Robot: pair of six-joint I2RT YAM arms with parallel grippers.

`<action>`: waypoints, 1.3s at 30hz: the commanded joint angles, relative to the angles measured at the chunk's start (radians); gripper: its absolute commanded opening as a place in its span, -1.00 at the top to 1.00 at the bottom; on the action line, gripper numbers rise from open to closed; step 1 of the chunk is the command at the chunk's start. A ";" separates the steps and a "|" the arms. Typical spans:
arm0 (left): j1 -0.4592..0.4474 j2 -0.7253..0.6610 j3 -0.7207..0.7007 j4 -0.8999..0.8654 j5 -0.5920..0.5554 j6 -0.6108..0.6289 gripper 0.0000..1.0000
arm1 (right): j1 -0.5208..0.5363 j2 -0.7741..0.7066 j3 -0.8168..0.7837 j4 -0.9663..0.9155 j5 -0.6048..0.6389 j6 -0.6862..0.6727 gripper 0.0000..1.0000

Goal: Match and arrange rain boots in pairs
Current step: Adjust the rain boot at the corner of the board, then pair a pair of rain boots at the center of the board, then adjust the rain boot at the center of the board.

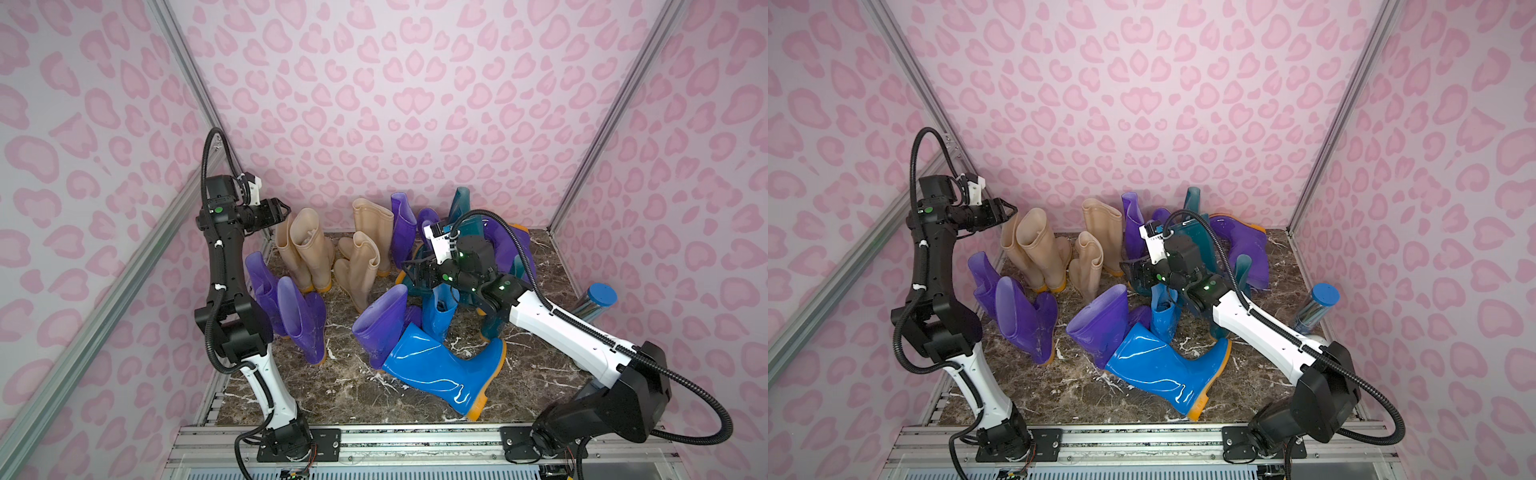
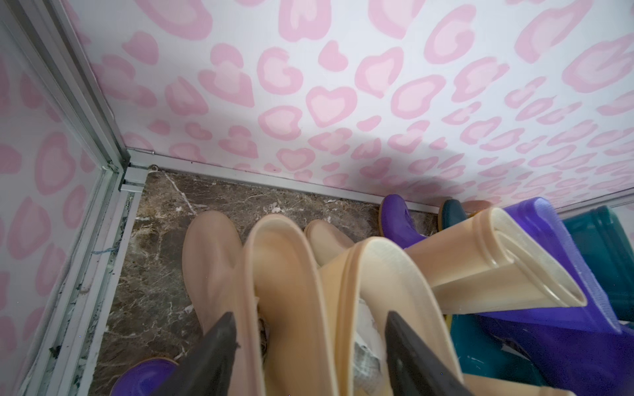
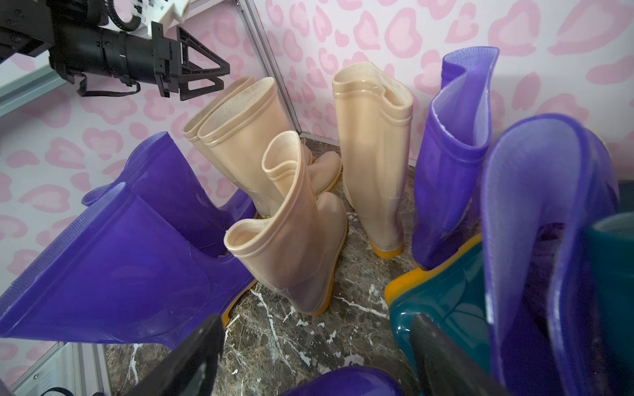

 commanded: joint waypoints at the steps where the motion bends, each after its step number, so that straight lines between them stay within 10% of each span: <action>1: -0.008 -0.094 0.020 0.040 -0.004 -0.120 -0.48 | 0.025 0.018 0.037 -0.024 0.037 -0.020 -0.74; 5: -0.087 -0.247 -0.035 0.021 -0.075 -0.235 -0.48 | 0.030 0.040 0.064 0.001 0.115 -0.023 -0.70; 17: -0.608 -0.546 -0.531 0.117 -0.366 -0.331 -0.45 | -0.017 0.302 0.381 -0.028 0.179 -0.116 0.35; 25: -0.764 -0.475 -0.522 0.039 -0.494 -0.280 -0.45 | -0.052 0.540 0.635 -0.128 0.129 -0.161 0.15; 39: -0.781 -0.372 -0.596 0.082 -0.550 -0.252 -0.21 | -0.096 0.825 0.993 -0.245 0.046 -0.139 0.03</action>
